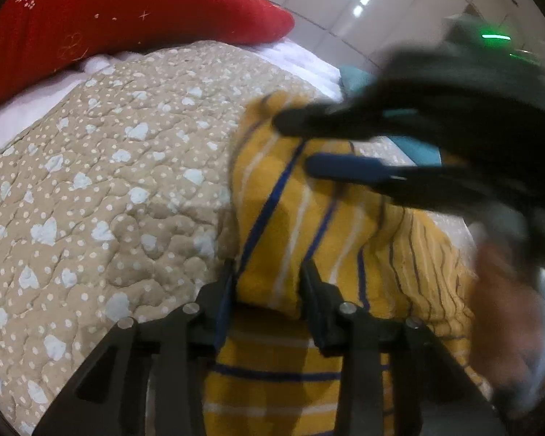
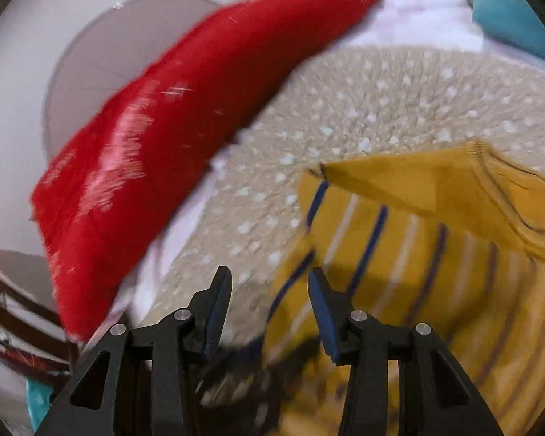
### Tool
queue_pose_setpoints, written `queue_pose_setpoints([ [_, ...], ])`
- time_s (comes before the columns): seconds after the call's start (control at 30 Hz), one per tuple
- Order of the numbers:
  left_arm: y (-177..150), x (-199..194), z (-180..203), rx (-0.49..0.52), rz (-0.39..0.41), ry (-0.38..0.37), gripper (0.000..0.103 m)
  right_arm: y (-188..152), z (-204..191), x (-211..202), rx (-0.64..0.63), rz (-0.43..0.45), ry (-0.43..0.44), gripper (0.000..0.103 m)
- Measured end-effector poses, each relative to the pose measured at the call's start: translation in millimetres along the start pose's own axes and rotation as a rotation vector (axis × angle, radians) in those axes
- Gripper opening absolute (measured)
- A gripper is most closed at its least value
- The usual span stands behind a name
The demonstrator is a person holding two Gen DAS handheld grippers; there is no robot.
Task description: Fold small clothes
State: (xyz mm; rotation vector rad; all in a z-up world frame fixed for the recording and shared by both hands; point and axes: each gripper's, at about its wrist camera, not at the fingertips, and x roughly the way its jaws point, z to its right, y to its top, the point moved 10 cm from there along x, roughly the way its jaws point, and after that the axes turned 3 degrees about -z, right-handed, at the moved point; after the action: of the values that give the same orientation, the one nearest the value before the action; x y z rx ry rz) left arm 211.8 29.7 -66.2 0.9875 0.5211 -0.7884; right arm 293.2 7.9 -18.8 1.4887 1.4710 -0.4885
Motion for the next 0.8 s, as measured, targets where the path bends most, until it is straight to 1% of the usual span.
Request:
queue_pose_setpoints([
  [0.03, -0.2, 0.2, 0.5, 0.000, 0.000, -0.007, 0.039, 10.0, 18.3, 10.4, 0.034, 0.000, -0.074, 0.047],
  [0.07, -0.6, 0.5, 0.5, -0.003, 0.000, -0.021, 0.041, 19.5, 41.6, 14.7, 0.066, 0.014, -0.185, 0.047],
  [0.13, -0.6, 2.2, 1.9, -0.007, -0.001, -0.043, 0.044, 32.7, 99.9, 4.1, 0.126, 0.064, -0.517, 0.047],
  [0.17, -0.1, 2.6, 2.3, -0.007, 0.000, -0.053, 0.046, 33.8, 115.7, -5.8, 0.146, 0.087, -0.591, 0.047],
  [0.2, 0.3, 3.2, 2.2, -0.006, 0.001, -0.058, 0.047, 31.6, 121.9, -14.6, 0.167, 0.101, -0.549, 0.047],
  [0.27, 0.1, 4.3, 5.7, 0.008, 0.001, -0.064, 0.055, 18.8, 122.8, -41.2, 0.226, 0.127, -0.414, 0.047],
  [0.33, -0.8, 4.3, 11.0, 0.032, 0.001, -0.061, 0.061, -0.2, 116.6, -83.2, 0.215, 0.166, -0.330, 0.048],
  [0.4, 0.1, 3.9, 16.1, 0.049, 0.001, -0.052, 0.065, -22.6, 110.3, -129.4, 0.169, 0.206, -0.315, 0.048],
  [0.43, -0.4, 2.2, 17.1, 0.058, -0.006, -0.033, 0.066, -38.4, 109.0, -157.5, 0.150, 0.235, -0.310, 0.048],
  [0.47, -1.5, -1.9, 17.4, 0.073, -0.020, 0.008, 0.068, -56.3, 110.8, -185.5, 0.143, 0.266, -0.308, 0.050],
  [0.5, -1.0, -5.9, 13.6, 0.082, -0.030, 0.045, 0.069, -69.6, 114.3, -205.7, 0.144, 0.292, -0.313, 0.052],
  [0.53, -2.2, -13.9, 13.3, 0.087, -0.034, 0.068, 0.069, -90.8, 121.4, -233.9, 0.150, 0.331, -0.331, 0.053],
  [0.57, -3.1, -25.9, 14.8, 0.085, -0.028, 0.077, 0.069, -105.3, 128.9, -256.7, 0.151, 0.370, -0.360, 0.055],
  [0.6, -3.9, -41.5, 16.5, 0.083, -0.013, 0.081, 0.071, -132.0, 139.2, -287.5, 0.143, 0.432, -0.424, 0.060],
  [0.63, -4.3, -55.6, 17.1, 0.084, 0.004, 0.088, 0.077, -148.7, 144.6, -305.2, 0.137, 0.462, -0.484, 0.066],
  [0.67, -5.9, -71.6, 18.0, 0.087, 0.026, 0.103, 0.085, -170.2, 156.0, -321.5, 0.138, 0.472, -0.556, 0.077],
  [0.7, -8.3, -90.3, 18.6, 0.090, 0.057, 0.121, 0.090, -193.5, 169.1, -335.2, 0.146, 0.462, -0.622, 0.078],
  [0.73, -10.9, -105.3, 18.8, 0.093, 0.085, 0.133, 0.096, -215.1, 181.3, -344.6, 0.176, 0.446, -0.659, 0.078],
  [0.77, -14.7, -120.3, 18.4, 0.097, 0.112, 0.145, 0.100, -234.8, 193.2, -352.5, 0.222, 0.438, -0.672, 0.078],
  [0.8, -19.9, -133.5, 17.2, 0.102, 0.128, 0.157, 0.101, -256.3, 204.5, -358.9, 0.282, 0.433, -0.662, 0.078],
])
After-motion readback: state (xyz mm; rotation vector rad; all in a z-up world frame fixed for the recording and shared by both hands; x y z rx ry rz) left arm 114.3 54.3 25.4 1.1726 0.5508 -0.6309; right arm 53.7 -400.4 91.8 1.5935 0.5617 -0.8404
